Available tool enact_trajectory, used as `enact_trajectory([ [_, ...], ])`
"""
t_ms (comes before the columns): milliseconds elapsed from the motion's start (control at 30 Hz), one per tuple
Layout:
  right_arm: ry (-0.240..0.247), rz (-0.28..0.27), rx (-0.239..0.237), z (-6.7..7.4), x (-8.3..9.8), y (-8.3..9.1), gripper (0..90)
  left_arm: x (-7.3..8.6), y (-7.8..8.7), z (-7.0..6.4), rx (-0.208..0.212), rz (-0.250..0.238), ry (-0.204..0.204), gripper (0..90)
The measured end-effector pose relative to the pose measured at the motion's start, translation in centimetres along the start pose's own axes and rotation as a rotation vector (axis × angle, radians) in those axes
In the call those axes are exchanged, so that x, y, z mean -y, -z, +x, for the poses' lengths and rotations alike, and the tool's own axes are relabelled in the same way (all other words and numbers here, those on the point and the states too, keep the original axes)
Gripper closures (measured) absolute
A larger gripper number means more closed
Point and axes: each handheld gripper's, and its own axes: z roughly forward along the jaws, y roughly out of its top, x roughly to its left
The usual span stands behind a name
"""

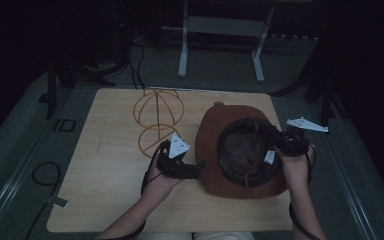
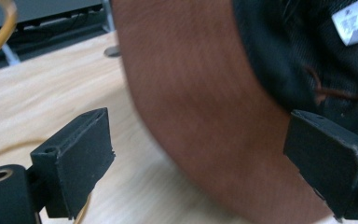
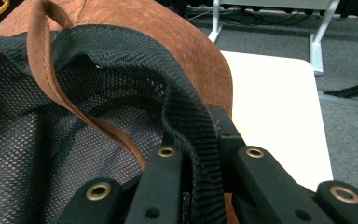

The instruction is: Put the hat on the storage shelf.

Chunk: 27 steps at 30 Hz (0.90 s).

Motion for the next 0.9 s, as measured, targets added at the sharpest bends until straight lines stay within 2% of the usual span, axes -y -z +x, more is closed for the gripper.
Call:
enact_trajectory([
  [67,0.005,-0.001,0.001,0.2,0.0,0.0,84.1,-1.0,-0.7,-0.4,0.008,-0.012,-0.015,8.1],
  [133,0.008,0.000,0.005,0.4,0.1,0.0,84.0,-1.9,-1.3,-0.7,0.024,-0.028,-0.011,8.1],
  [200,0.012,0.003,0.002,0.5,0.2,0.1,83.9,-2.7,-2.0,-1.0,0.015,-0.030,-0.021,8.1],
  [367,0.014,0.002,-0.005,0.6,0.2,0.2,83.9,-4.3,-3.7,-1.7,0.021,-0.020,-0.027,8.1],
  [433,0.008,-0.002,-0.009,0.6,0.3,0.3,83.9,-4.7,-4.5,-2.0,0.006,-0.012,-0.041,8.1],
  [533,0.004,-0.009,-0.021,0.6,0.3,0.6,84.0,-5.1,-5.5,-2.0,0.002,0.007,-0.020,8.1],
  [633,0.008,-0.015,-0.030,0.7,0.3,0.9,83.9,-5.2,-6.1,-2.0,-0.012,0.020,-0.025,8.1],
  [767,0.013,-0.026,-0.031,0.9,0.2,1.3,84.0,-5.3,-7.3,-2.1,-0.066,0.058,-0.013,8.1],
  [867,0.017,-0.036,-0.043,1.1,0.1,1.7,84.1,-5.2,-7.6,-2.1,-0.088,0.067,-0.002,8.2],
  [900,0.016,-0.039,-0.049,1.3,0.1,1.8,84.1,-5.2,-7.6,-2.1,-0.112,0.062,-0.006,10.3],
])
